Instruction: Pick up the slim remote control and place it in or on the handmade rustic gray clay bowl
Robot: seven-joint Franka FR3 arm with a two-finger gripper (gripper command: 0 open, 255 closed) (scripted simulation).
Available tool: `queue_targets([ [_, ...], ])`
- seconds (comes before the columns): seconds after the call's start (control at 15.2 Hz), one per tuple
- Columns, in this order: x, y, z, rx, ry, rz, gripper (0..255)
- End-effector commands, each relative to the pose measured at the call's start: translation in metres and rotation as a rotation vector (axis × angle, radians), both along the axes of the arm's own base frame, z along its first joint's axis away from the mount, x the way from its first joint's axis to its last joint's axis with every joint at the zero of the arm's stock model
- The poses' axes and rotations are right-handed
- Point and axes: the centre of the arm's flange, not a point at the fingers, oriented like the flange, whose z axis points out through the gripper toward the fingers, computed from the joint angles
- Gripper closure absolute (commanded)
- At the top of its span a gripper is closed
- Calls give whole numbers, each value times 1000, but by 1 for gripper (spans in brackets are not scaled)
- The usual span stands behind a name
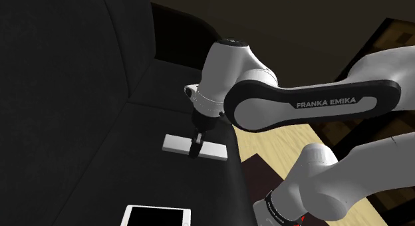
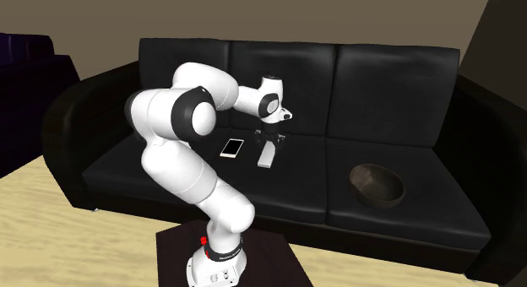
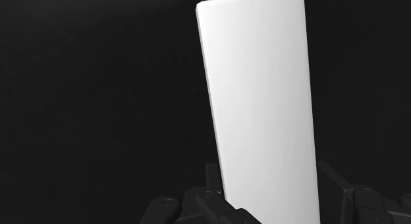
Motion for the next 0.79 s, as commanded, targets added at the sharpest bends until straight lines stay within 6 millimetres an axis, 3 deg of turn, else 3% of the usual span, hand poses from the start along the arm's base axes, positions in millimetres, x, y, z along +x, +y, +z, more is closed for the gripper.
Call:
queue_targets([
  [0.0, 0, 0, 10, 0, 0, 0, 255],
  [0.73, 0, 0, 68, 0, 0, 0, 255],
])
